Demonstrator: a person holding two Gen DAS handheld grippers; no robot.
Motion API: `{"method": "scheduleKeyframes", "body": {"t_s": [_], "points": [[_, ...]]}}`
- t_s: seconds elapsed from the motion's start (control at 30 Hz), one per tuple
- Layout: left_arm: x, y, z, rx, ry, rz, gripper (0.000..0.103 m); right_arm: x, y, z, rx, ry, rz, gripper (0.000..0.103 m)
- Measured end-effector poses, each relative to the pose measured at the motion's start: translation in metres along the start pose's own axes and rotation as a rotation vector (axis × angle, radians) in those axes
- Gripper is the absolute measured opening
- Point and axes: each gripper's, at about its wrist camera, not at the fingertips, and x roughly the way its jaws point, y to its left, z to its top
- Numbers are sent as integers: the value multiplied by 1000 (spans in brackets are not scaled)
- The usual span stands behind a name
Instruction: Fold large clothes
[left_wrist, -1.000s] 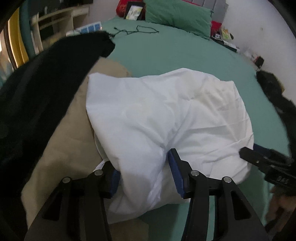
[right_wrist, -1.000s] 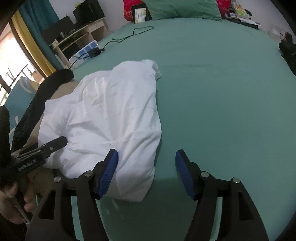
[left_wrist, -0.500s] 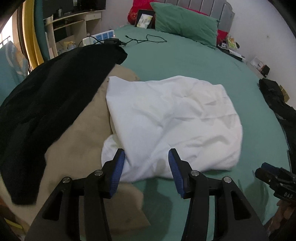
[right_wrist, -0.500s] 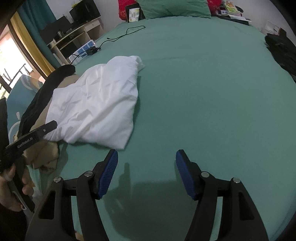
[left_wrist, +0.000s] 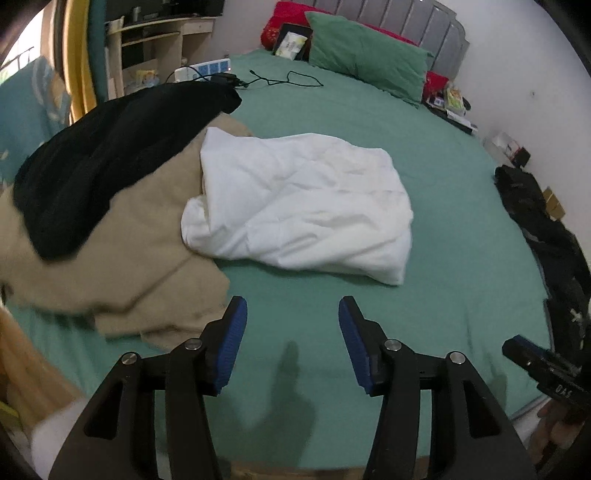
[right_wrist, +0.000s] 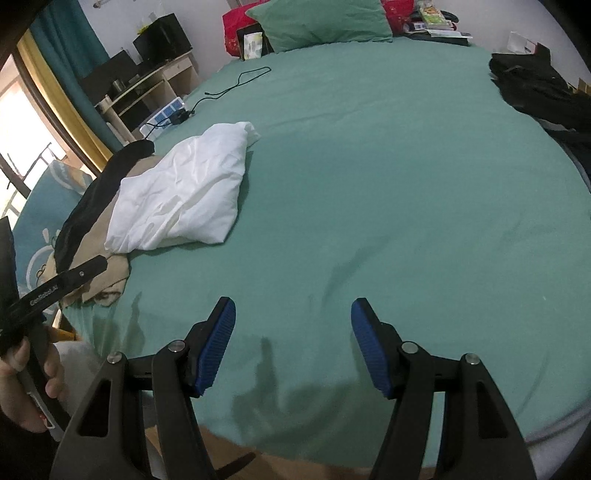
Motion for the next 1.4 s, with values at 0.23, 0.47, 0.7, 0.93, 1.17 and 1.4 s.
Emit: {"method": "scheduleKeyframes", "body": {"t_s": [0.23,0.47,0.7,0.93,1.17,1.4], "points": [[-37,-26,-13,12,-55,-24,56,-34,-23,-18,16,-32,-22,65],[-67,-51,-14,35,-85,-19,57,-73,-49,-21,73,-87,-49,65],[-94,-75,-12,53,-116,-61,57,-108,-60,-10,70,-155,-75,67],[-127,-98,-6,94,-178,-109,57,-141,-59,0,20,-228,-107,86],[-167,-120,5,141,-284,-131,59,-184,-53,7,-27,-325,-148,93],[-199,-137,15,165,-377,-119,74,-227,-48,13,-59,-418,-178,95]]}}
